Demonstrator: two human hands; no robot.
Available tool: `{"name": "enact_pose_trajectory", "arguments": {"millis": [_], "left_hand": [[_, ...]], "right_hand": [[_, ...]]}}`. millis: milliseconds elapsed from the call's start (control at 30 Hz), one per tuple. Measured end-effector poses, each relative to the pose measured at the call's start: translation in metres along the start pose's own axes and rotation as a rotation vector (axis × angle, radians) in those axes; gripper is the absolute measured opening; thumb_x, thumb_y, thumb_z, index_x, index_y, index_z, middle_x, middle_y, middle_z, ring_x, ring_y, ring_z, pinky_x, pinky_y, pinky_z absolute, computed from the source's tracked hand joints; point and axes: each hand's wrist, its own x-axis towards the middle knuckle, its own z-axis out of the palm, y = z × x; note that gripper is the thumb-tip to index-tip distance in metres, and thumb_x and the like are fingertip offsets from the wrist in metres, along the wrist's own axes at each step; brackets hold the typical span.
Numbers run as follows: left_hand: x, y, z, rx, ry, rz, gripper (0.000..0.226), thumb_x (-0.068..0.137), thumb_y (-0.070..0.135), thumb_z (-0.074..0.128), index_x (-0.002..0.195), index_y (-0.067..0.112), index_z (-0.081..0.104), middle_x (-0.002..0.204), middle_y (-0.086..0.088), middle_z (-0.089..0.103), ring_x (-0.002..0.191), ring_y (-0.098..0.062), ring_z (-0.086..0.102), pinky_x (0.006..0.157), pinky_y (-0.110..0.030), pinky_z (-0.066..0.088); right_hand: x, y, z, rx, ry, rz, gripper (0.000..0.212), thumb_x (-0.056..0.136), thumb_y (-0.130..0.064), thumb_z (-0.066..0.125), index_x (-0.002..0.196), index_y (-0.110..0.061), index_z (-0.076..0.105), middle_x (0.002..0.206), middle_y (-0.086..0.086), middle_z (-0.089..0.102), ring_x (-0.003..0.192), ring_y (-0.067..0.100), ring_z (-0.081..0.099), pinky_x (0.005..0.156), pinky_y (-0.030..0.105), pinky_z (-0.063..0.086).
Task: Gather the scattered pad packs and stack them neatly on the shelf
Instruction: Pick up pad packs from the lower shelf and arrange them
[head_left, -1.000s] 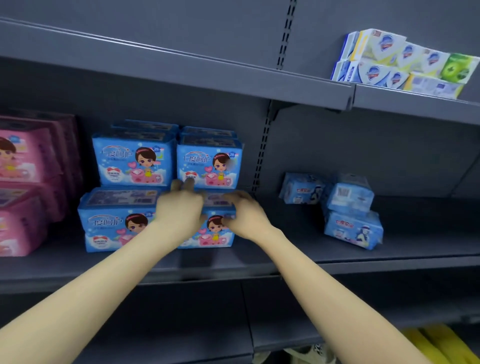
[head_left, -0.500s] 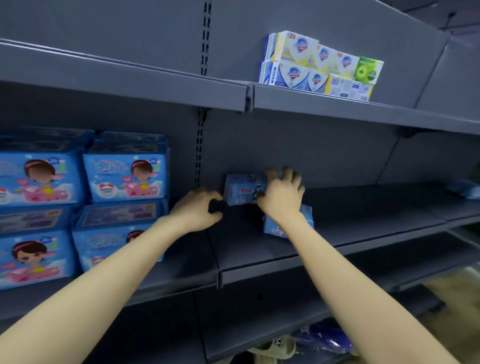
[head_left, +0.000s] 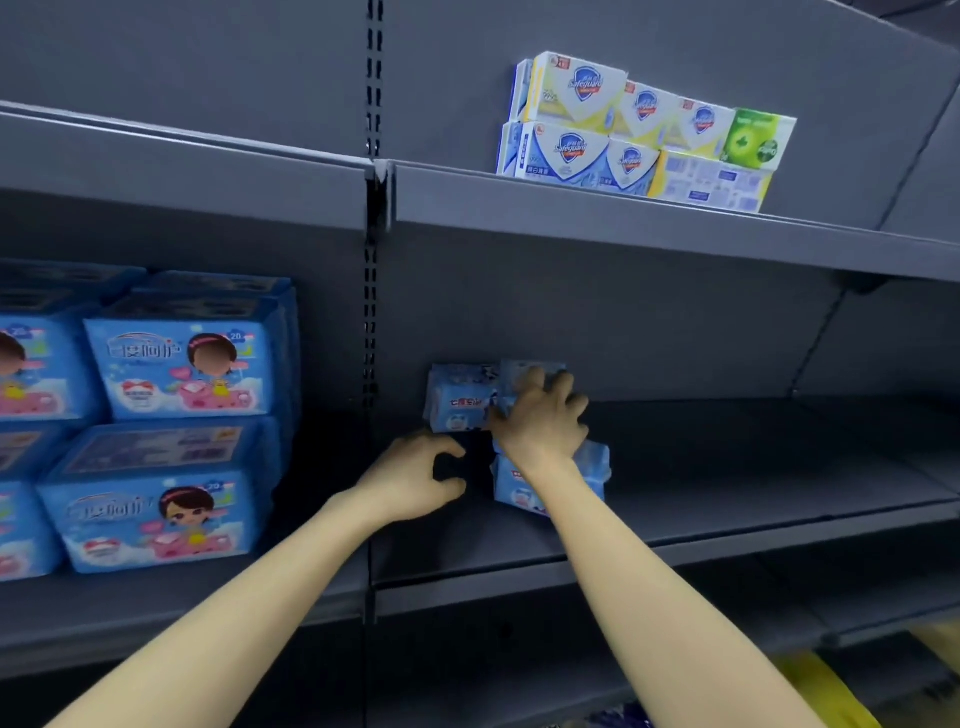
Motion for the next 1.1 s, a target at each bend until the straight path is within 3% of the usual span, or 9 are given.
{"name": "enact_pose_trajectory", "arguments": {"millis": [267, 367, 433, 567, 667, 767, 833, 1000, 1100], "left_hand": [[0.025, 0.016, 0.022, -0.299, 0.065, -0.127, 0.054, 0.086, 0.028, 0.064, 0.136, 0.021, 0.044, 0.133, -0.001, 0.05, 0.115, -0.016, 0.051, 0.088, -0.02, 0.039], [0.029, 0.021, 0.022, -0.715, 0.05, -0.259, 0.061, 0.081, 0.033, 0.07, 0.133, 0.027, 0.039, 0.125, 0.0, 0.052, 0.111, -0.016, 0.052, 0.084, -0.029, 0.046], [0.031, 0.021, 0.019, -1.018, 0.029, -0.371, 0.062, 0.071, 0.041, 0.075, 0.123, 0.024, 0.045, 0.124, -0.006, 0.054, 0.104, -0.022, 0.056, 0.078, -0.035, 0.048], [0.035, 0.019, 0.01, -1.336, 0.061, -0.529, 0.038, 0.08, 0.046, 0.061, 0.104, 0.017, 0.055, 0.102, -0.013, 0.061, 0.09, -0.026, 0.06, 0.074, -0.04, 0.047], [0.035, 0.019, 0.006, -1.363, 0.152, -0.578, 0.034, 0.081, 0.047, 0.061, 0.095, 0.017, 0.054, 0.095, -0.012, 0.06, 0.087, -0.026, 0.059, 0.075, -0.04, 0.045], [0.031, 0.011, 0.002, -1.409, 0.232, -0.588, 0.031, 0.082, 0.047, 0.059, 0.094, 0.019, 0.053, 0.096, -0.012, 0.06, 0.087, -0.026, 0.059, 0.081, -0.042, 0.043], [0.026, 0.002, -0.001, -1.443, 0.264, -0.589, 0.032, 0.083, 0.047, 0.058, 0.097, 0.019, 0.054, 0.099, -0.012, 0.06, 0.088, -0.027, 0.059, 0.082, -0.042, 0.042], [0.011, -0.014, -0.003, -1.346, 0.326, -0.569, 0.023, 0.079, 0.035, 0.064, 0.093, 0.02, 0.055, 0.097, -0.011, 0.059, 0.088, -0.026, 0.058, 0.081, -0.041, 0.044], [0.001, -0.027, -0.003, -1.208, 0.285, -0.408, 0.057, 0.049, 0.019, 0.065, 0.104, 0.028, 0.054, 0.104, -0.004, 0.058, 0.09, -0.019, 0.056, 0.076, -0.036, 0.043]], "right_hand": [[0.017, 0.036, -0.004, 0.441, 0.028, -0.179, 0.05, 0.075, -0.026, 0.071, 0.117, -0.015, 0.046, 0.122, 0.002, 0.037, 0.114, 0.027, 0.041, 0.082, 0.032, 0.043], [0.018, 0.047, -0.006, 0.608, -0.019, -0.296, 0.049, 0.071, -0.014, 0.073, 0.112, -0.015, 0.047, 0.112, -0.005, 0.033, 0.105, 0.016, 0.045, 0.078, 0.021, 0.039], [0.016, 0.052, -0.004, 0.63, -0.058, -0.396, 0.05, 0.069, -0.009, 0.074, 0.111, -0.014, 0.047, 0.113, -0.004, 0.034, 0.103, 0.012, 0.042, 0.074, 0.012, 0.033], [0.011, 0.051, 0.007, 0.66, -0.078, -0.523, 0.055, 0.066, -0.011, 0.074, 0.115, -0.007, 0.049, 0.114, -0.002, 0.035, 0.103, 0.008, 0.038, 0.079, -0.003, 0.029], [0.009, 0.042, 0.013, 0.716, -0.093, -0.583, 0.062, 0.06, -0.018, 0.07, 0.117, -0.008, 0.049, 0.114, -0.003, 0.035, 0.103, 0.003, 0.036, 0.084, -0.003, 0.027], [0.009, 0.032, 0.012, 0.839, -0.151, -0.535, 0.06, 0.065, -0.008, 0.074, 0.116, -0.019, 0.045, 0.114, -0.005, 0.037, 0.105, 0.002, 0.038, 0.083, -0.001, 0.032], [0.01, 0.029, 0.013, 0.902, -0.179, -0.527, 0.06, 0.064, -0.011, 0.073, 0.112, -0.026, 0.041, 0.114, -0.006, 0.037, 0.105, 0.001, 0.04, 0.082, 0.001, 0.035], [0.01, 0.02, 0.022, 0.949, -0.293, -0.514, 0.057, 0.072, -0.002, 0.069, 0.112, -0.03, 0.041, 0.123, -0.005, 0.042, 0.111, 0.003, 0.04, 0.084, 0.006, 0.035], [0.013, 0.013, 0.026, 1.001, -0.389, -0.445, 0.045, 0.08, -0.005, 0.065, 0.113, -0.027, 0.043, 0.118, -0.007, 0.046, 0.108, 0.006, 0.045, 0.083, 0.018, 0.036]]}}
